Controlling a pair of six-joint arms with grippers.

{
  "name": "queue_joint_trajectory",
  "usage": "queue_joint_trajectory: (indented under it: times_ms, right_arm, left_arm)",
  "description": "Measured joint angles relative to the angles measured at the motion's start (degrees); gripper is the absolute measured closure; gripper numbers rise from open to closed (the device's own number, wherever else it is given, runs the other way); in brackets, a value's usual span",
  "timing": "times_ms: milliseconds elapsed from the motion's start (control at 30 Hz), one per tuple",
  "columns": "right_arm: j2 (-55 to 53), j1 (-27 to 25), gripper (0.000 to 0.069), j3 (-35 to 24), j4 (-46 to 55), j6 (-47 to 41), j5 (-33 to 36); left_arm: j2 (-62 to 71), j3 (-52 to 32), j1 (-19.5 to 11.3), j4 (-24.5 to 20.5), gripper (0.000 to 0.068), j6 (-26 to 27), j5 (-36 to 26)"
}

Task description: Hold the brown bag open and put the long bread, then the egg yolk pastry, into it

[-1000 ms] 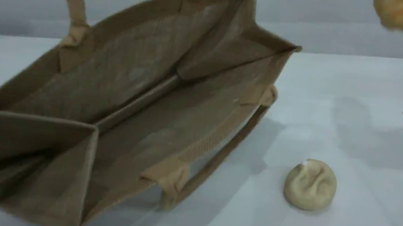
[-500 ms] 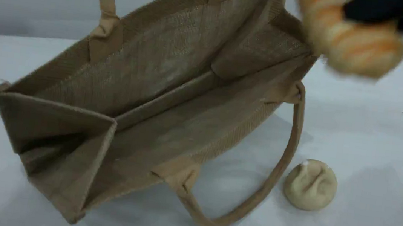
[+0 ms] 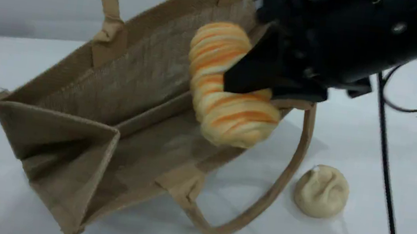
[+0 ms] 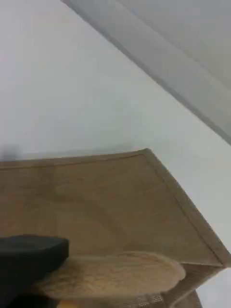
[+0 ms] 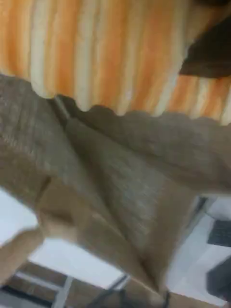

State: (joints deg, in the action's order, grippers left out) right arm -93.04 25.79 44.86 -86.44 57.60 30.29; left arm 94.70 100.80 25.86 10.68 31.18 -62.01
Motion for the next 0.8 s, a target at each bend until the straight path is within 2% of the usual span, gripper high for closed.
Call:
queue_joint_trajectory:
  times_ms: [333, 467, 567, 667, 800]
  right_arm:
    - [-11.9, 0.0, 0.0624, 10.2, 0.2, -0.4, -1.9]
    - [-14.3, 0.0, 0.0595, 13.5, 0.3, 1.0, 0.2]
    - [-14.2, 0.0, 0.0527, 15.0, -0.1, 3.3, 0.1]
    - [-14.2, 0.0, 0.0405, 15.1, -2.2, 5.0, -1.7]
    - [-14.2, 0.0, 0.0232, 15.1, -5.0, 8.0, -0.4]
  left_arm:
    - [0.0, 0.0, 0.0, 1.4, 0.0591, 0.0, -0.8]
    - [0.0, 0.0, 0.0, 1.9, 0.0591, 0.2, -0.8]
    - [0.0, 0.0, 0.0, 1.9, 0.0591, 0.2, -0.7]
    - [0.0, 0.0, 0.0, 1.9, 0.0591, 0.9, -0.7]
    - [0.0, 0.0, 0.0, 1.9, 0.0591, 1.5, -0.7]
